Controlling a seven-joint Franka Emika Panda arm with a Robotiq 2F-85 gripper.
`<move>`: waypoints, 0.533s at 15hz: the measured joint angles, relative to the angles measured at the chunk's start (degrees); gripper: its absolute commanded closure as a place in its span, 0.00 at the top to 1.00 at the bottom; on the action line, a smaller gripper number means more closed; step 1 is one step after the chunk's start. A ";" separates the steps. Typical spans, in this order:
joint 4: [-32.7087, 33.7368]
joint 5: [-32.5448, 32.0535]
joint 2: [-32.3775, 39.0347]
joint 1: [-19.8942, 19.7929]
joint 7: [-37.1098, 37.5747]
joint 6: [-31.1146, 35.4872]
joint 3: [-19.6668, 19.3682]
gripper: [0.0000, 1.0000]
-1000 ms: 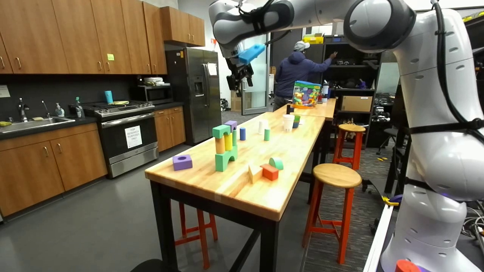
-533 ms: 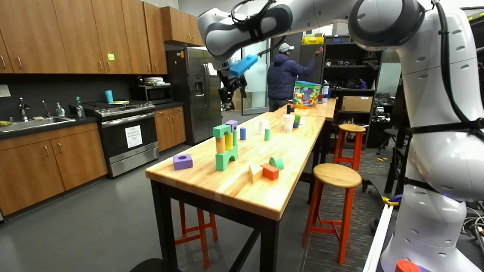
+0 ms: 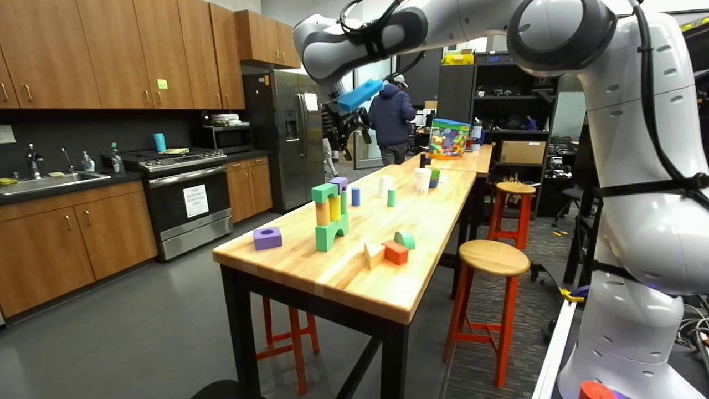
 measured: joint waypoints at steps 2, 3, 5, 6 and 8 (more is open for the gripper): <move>0.26 0.50 -0.34 -1.04 2.97 -1.29 -0.20 1.00; 0.25 0.54 -0.59 -1.53 4.16 -1.55 -0.36 1.00; -0.20 0.55 -1.57 -2.50 5.29 -2.29 -0.62 1.00; -0.64 0.56 -2.25 -2.98 5.38 -2.74 -0.73 1.00; -2.06 0.54 -4.20 -3.93 5.34 -3.17 -0.85 1.00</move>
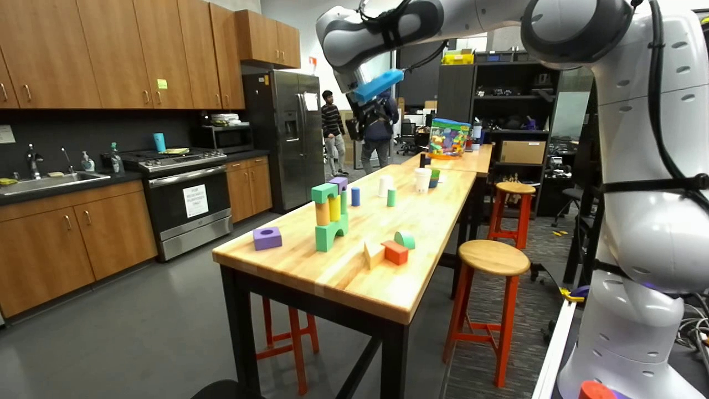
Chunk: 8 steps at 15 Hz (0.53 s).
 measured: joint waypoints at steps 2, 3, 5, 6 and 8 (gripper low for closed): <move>-1.88 -0.47 -2.50 -0.80 -0.39 -0.02 -0.32 1.00; -2.87 -0.66 -3.92 -1.21 -0.78 -0.02 -0.45 1.00; -5.08 -1.40 -7.09 -2.01 -2.37 0.16 -0.57 1.00; -6.40 -1.51 -8.82 -2.39 -3.39 0.45 -0.58 1.00; -9.65 -1.51 -12.38 -3.07 -5.05 1.50 -0.59 1.00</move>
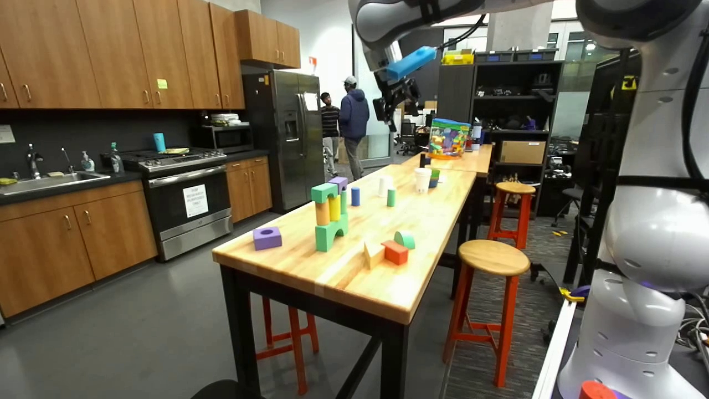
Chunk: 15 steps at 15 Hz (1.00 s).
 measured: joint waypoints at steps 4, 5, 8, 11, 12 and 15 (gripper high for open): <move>-8.93 1.64 -5.86 -1.37 -0.95 3.55 -0.03 1.00; -11.54 2.23 -6.56 -1.73 -0.83 4.87 -0.06 1.00; -19.10 2.80 -6.85 -2.93 0.27 9.29 -0.32 1.00; -23.66 2.78 -6.37 -3.83 0.55 11.98 -0.76 1.00; -23.65 2.78 -6.21 -3.84 0.54 11.99 -0.76 1.00; -23.25 2.78 -6.26 -3.79 0.54 11.97 -0.58 1.00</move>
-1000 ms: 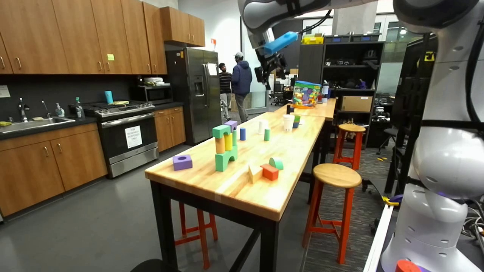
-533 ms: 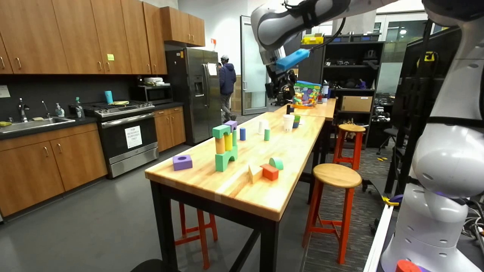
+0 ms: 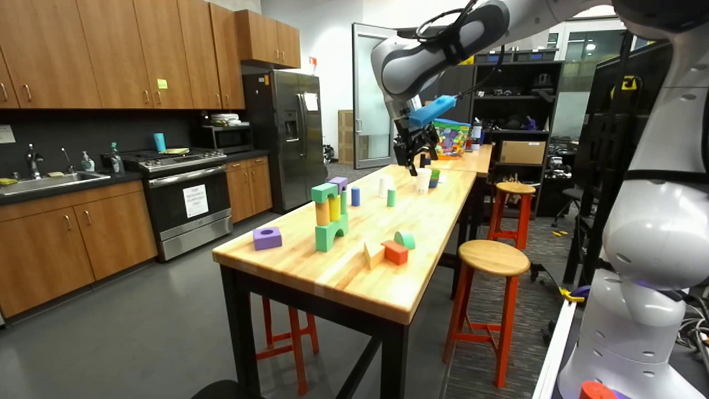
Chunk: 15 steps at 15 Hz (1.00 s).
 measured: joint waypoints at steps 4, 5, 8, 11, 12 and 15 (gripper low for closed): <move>0.18 0.96 0.26 0.00 0.91 -0.17 0.05 1.00; 0.28 2.39 0.37 0.03 0.96 0.00 0.08 1.00; 0.29 5.88 0.37 0.18 -4.38 2.54 0.07 1.00; 0.52 10.75 -0.14 -0.02 -14.61 3.91 -0.77 1.00; 0.64 12.20 -0.40 -0.07 -18.41 4.09 -1.37 1.00; 0.99 15.72 -1.12 -0.23 -29.99 4.02 -3.03 1.00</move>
